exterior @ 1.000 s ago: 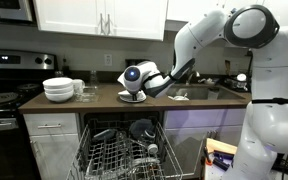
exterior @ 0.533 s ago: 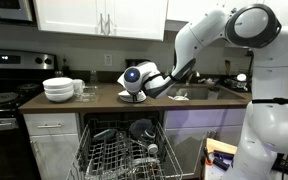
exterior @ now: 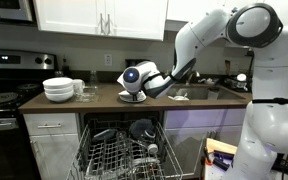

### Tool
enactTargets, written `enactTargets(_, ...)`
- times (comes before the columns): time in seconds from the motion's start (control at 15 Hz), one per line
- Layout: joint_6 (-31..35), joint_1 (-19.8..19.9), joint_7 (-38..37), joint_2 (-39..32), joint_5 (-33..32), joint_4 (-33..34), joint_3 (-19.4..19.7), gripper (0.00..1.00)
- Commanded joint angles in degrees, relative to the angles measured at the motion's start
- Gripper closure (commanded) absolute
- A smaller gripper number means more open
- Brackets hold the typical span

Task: Remove one plate from the pile on the right and put it in the dishwasher

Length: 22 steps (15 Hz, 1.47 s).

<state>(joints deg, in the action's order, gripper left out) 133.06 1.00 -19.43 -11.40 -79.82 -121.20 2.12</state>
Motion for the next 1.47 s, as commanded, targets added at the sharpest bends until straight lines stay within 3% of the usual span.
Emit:
enactTargets(0.0,-3.72,-1.05,-3.64,2.70,-3.24,-2.01,-0.46,0.97)
enactTargets(1.4,-14.90,-3.99,-12.76,4.66,-8.12,-5.27,-3.96,0.97)
